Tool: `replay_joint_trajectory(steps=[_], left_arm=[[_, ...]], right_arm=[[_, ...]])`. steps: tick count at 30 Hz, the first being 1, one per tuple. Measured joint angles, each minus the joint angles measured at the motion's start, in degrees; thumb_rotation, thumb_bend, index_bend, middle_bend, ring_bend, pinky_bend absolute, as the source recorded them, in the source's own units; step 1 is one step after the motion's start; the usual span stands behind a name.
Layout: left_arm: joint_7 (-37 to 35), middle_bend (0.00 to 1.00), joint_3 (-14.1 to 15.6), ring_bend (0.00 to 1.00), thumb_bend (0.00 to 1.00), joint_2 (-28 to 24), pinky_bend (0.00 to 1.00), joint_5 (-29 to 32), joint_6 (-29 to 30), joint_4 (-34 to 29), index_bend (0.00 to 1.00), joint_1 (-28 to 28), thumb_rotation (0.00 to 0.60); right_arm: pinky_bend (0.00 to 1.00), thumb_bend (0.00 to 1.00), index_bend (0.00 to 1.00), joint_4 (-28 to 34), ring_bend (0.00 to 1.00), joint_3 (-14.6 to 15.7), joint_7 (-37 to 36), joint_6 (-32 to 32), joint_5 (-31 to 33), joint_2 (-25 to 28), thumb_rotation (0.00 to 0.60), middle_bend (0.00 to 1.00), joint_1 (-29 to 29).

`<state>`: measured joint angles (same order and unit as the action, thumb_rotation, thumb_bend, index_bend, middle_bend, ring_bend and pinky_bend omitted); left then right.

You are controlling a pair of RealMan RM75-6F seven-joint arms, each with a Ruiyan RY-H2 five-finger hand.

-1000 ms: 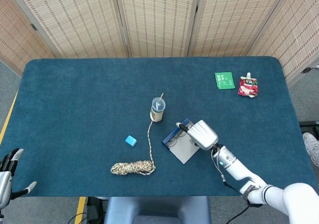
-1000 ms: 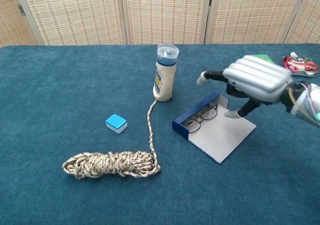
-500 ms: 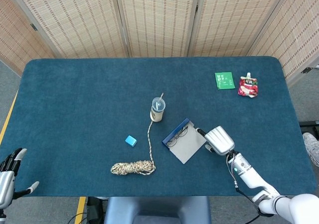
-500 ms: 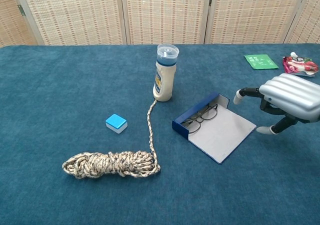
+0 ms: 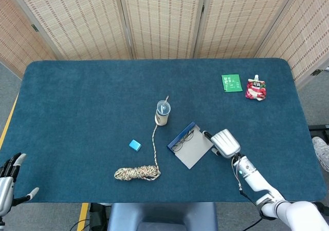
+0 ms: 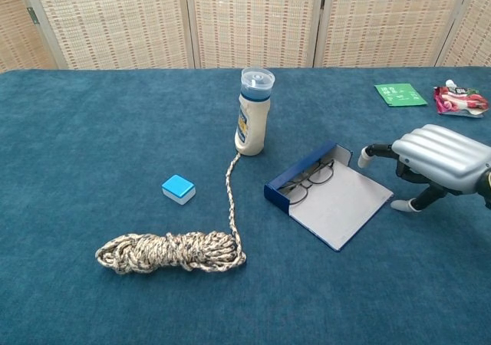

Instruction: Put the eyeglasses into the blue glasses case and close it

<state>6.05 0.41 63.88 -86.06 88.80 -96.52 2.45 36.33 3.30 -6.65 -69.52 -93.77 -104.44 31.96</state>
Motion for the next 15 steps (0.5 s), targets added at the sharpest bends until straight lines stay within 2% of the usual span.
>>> replay_joint_trajectory(steps=[15], left_arm=[[0.35,0.09,0.00,0.12,0.20,-0.18,0.23,0.27,-0.18,-0.22,0.07,-0.06,0.600]], right_arm=[[1.00,0.21,0.29,-3.39,1.00,-0.64,-1.95,-0.85,-0.97,-2.34,0.600,1.00,1.42]])
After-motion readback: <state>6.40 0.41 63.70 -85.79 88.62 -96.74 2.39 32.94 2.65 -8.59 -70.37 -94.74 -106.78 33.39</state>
